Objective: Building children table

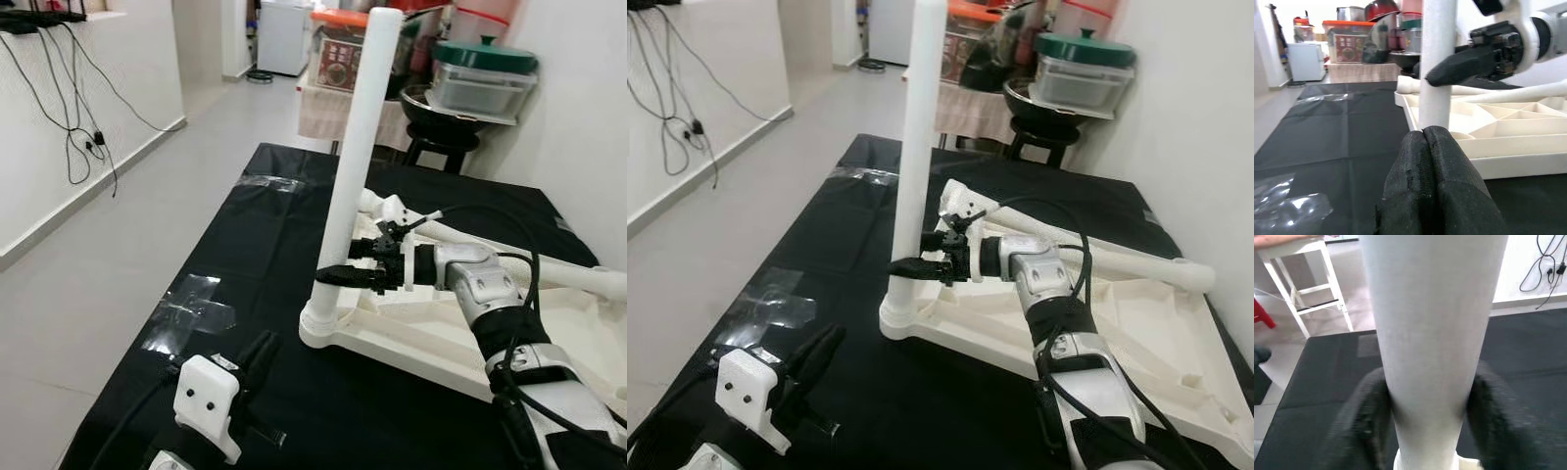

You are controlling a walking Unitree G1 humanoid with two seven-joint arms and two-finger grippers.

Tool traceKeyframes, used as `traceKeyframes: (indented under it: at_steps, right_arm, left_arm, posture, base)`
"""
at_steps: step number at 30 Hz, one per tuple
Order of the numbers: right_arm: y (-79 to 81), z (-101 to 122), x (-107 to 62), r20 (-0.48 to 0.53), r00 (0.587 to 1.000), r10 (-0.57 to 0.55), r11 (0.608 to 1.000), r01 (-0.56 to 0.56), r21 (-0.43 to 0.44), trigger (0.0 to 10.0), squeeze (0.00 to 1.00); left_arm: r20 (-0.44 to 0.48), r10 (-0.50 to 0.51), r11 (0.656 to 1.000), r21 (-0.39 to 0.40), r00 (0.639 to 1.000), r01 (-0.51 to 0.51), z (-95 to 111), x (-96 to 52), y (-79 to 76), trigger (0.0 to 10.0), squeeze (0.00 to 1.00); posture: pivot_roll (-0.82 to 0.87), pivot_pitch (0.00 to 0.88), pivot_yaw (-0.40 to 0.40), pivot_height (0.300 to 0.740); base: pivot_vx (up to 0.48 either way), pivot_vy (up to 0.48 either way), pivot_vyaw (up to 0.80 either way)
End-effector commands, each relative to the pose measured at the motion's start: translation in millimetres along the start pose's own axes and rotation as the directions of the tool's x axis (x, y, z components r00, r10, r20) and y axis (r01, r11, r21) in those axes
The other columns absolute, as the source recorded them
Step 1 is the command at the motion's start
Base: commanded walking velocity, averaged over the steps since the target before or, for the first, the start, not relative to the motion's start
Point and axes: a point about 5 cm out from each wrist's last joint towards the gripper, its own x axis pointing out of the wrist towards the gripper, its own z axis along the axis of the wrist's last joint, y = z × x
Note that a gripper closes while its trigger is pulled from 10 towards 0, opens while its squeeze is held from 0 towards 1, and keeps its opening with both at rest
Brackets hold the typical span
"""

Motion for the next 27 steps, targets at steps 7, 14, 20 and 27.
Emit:
traceKeyframes:
  at_steps: [7, 14, 20, 27]
  right_arm:
    - [5.3, -21.1, -18.0, 0.024, 0.998, -0.057, 0.998, 0.057, 0.009, 0.0, 0.0]
    - [42.8, -59.0, 15.2, -0.056, 0.842, -0.537, 0.825, 0.538, 0.17, 0.0, 0.0]
    - [94.7, -76.1, 31.4, -0.123, 0.72, -0.683, 0.702, 0.693, 0.162, 0.0, 0.0]
    - [80.4, -72.8, 21.0, -0.122, 0.675, -0.727, 0.657, 0.737, 0.161, 4.7, 0.0]
  left_arm:
    - [-0.002, -0.006, 1.0, -0.004, 1.0, 0.006, 0.5, 0.0, -2.3, 10.0, 0.0]
    - [-0.003, -0.01, 1.0, -0.005, 1.0, 0.01, 2.2, -2.4, -1.2, 10.0, 0.0]
    - [-0.01, -0.015, 1.0, -0.001, 1.0, 0.015, 1.6, -4.0, 2.4, 10.0, 0.0]
    - [-0.014, -0.02, 1.0, -0.003, 1.0, 0.02, 0.6, -4.4, 1.0, 10.0, 0.0]
  posture:
    - [0.03, 0.013, -0.13, 0.74]
    - [0.02, 0.034, -0.139, 0.74]
    - [0.0, 0.025, -0.119, 0.74]
    - [0.02, 0.022, -0.127, 0.74]
  base:
    - [0.0, 0.0, 0.0]
    - [0.0, 0.0, 0.0]
    - [0.0, 0.0, 0.0]
    - [0.0, 0.0, 0.0]
